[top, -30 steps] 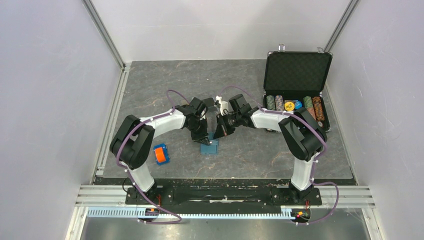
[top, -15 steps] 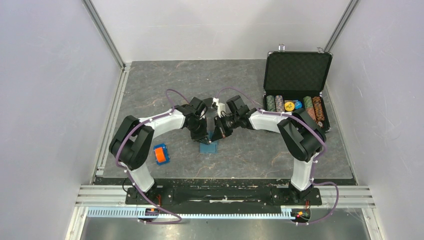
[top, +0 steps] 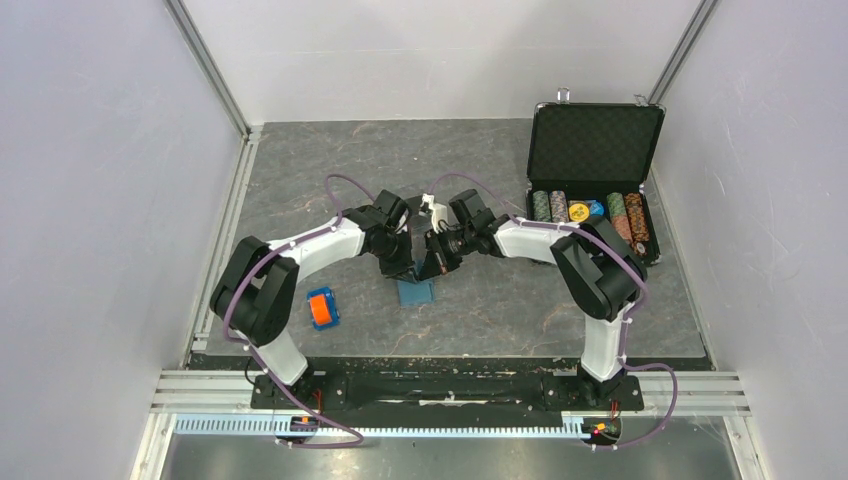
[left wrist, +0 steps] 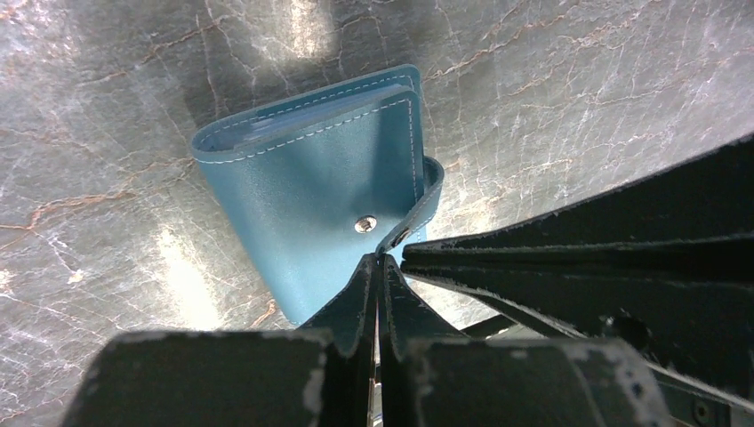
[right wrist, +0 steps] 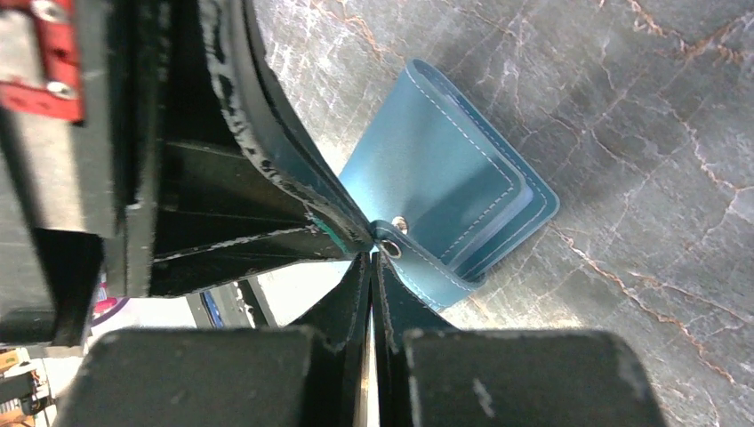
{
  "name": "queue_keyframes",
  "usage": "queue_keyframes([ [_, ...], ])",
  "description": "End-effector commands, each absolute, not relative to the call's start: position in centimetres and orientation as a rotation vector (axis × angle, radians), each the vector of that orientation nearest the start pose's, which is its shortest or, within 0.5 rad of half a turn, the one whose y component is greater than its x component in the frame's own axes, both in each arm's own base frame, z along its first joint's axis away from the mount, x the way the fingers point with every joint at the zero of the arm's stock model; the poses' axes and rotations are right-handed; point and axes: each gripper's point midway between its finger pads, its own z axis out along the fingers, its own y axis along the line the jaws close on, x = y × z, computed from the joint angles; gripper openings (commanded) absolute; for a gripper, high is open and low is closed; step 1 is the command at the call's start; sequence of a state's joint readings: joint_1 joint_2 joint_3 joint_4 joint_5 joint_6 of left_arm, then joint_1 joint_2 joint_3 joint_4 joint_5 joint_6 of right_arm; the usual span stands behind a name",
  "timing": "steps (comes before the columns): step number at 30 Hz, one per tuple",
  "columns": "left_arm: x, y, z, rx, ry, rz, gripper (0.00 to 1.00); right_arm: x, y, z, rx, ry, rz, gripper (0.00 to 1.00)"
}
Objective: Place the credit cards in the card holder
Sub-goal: Close the card holder at the center of the board.
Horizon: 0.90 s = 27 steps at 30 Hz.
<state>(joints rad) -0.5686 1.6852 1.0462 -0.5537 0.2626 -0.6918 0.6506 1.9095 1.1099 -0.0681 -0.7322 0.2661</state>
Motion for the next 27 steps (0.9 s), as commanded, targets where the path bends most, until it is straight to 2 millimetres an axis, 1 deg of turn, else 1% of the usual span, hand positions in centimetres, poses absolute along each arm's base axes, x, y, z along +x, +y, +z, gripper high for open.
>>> queue_keyframes([
  [1,25.6,-24.3,5.4,-0.161,2.886,-0.641,0.02,26.7,36.1,5.4,-0.837,2.392,1.265,0.00],
  [5,25.3,-23.8,4.7,-0.170,2.903,-0.613,0.02,26.7,36.1,5.0,-0.837,2.401,1.265,0.00],
  [15,24.8,-22.6,3.3,-0.190,2.942,-0.521,0.02,27.1,36.4,5.3,-0.834,2.387,1.265,0.00],
  [23,24.3,-22.0,2.9,-0.193,2.957,-0.486,0.02,27.0,36.7,5.0,-0.827,2.394,1.282,0.00],
  [27,24.1,-22.1,2.9,-0.184,2.955,-0.498,0.02,28.0,37.3,5.0,-0.807,2.387,1.273,0.00],
])
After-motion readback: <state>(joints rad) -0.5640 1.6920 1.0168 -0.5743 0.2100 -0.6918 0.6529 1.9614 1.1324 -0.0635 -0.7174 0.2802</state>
